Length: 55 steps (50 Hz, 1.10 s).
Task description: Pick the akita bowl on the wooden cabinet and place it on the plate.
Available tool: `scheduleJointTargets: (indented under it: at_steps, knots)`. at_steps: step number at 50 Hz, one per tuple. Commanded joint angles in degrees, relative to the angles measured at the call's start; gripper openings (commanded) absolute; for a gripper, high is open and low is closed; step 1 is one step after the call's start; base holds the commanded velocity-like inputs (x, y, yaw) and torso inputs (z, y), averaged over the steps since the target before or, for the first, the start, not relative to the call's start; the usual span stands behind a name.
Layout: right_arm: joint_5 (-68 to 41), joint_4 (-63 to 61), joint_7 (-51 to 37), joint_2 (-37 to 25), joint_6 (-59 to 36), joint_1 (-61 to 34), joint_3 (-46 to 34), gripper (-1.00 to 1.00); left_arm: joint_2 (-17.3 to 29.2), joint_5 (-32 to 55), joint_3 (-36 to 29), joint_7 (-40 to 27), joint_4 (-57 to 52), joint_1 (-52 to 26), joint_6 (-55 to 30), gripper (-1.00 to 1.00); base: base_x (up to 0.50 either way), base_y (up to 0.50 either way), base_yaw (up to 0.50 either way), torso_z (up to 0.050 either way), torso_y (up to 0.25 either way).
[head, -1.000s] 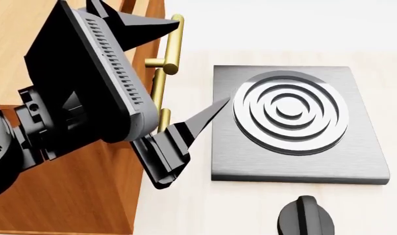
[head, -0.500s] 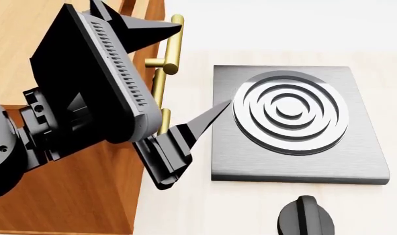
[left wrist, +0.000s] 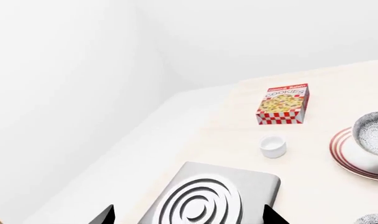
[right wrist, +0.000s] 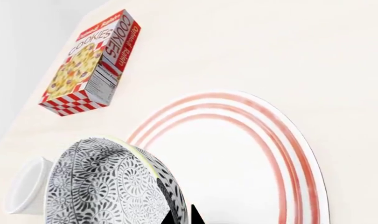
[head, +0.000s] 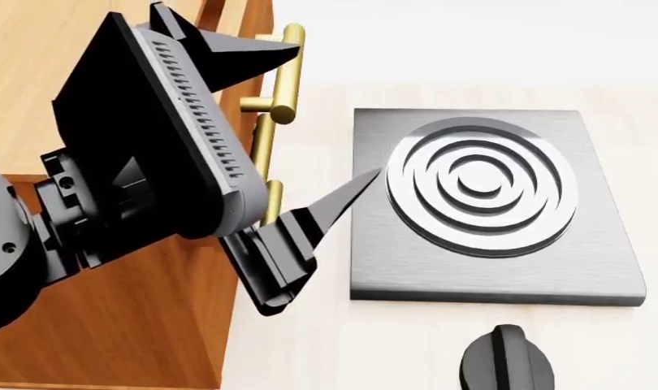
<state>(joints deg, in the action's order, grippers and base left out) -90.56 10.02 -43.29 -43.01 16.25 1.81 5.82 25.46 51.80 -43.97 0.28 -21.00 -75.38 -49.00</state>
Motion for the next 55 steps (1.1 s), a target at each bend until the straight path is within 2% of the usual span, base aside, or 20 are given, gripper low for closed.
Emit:
scheduleJointTargets:
  at_steps: [1,55]
  knots:
    - [1.2,0.9,0.3,-0.1,-0.5,-0.9,0.2,-1.0,0.3,0.0,-0.1,-0.1,-0.1,0.2,0.2,1.0,0.0,0.0,0.0,0.0,0.0]
    - [1.7,4.5,0.9,0.9,-1.8,-1.8,-0.5,-1.0,0.2,-0.9,-1.3,0.6,1.2,1.3,2.1,1.0,0.0,0.0,0.0,0.0,0.0]
